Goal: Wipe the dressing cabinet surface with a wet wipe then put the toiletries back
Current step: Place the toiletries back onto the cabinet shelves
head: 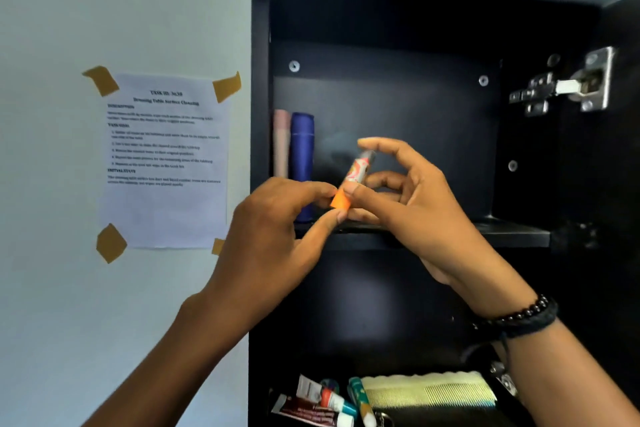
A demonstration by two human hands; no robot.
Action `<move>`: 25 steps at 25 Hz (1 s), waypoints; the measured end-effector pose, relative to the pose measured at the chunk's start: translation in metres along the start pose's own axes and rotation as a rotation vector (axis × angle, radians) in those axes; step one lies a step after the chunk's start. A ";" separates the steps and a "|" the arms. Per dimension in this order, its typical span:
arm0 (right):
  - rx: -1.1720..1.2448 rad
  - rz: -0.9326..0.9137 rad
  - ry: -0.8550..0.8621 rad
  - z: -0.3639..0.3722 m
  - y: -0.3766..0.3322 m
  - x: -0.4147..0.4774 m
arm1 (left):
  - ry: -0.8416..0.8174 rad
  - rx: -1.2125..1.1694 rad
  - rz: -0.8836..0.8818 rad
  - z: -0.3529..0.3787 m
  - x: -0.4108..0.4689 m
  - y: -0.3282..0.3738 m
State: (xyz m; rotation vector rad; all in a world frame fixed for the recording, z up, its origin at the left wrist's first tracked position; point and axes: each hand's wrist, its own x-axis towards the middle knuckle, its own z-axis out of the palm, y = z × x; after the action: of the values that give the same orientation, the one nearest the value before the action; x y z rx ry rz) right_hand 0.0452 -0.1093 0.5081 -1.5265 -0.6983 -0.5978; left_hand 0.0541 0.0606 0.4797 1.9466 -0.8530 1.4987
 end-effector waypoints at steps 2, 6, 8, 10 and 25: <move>-0.005 0.019 0.043 -0.003 0.000 0.012 | 0.017 -0.052 -0.036 0.005 0.007 -0.002; -0.169 0.050 -0.007 -0.016 0.006 0.028 | 0.021 0.034 -0.049 0.015 0.017 -0.006; -0.379 0.050 -0.165 -0.021 0.009 0.032 | 0.036 0.080 0.020 0.015 0.024 -0.008; -0.500 0.043 -0.251 -0.020 0.013 0.034 | 0.093 0.181 0.117 0.014 0.029 -0.012; -0.535 0.191 -0.065 0.010 0.038 0.064 | 0.107 0.190 -0.063 0.024 0.012 -0.040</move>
State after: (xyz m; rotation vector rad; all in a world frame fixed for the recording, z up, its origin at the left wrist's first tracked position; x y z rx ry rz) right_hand 0.1159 -0.0948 0.5282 -2.0891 -0.4494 -0.6206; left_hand 0.1014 0.0674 0.4839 1.9855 -0.6169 1.6819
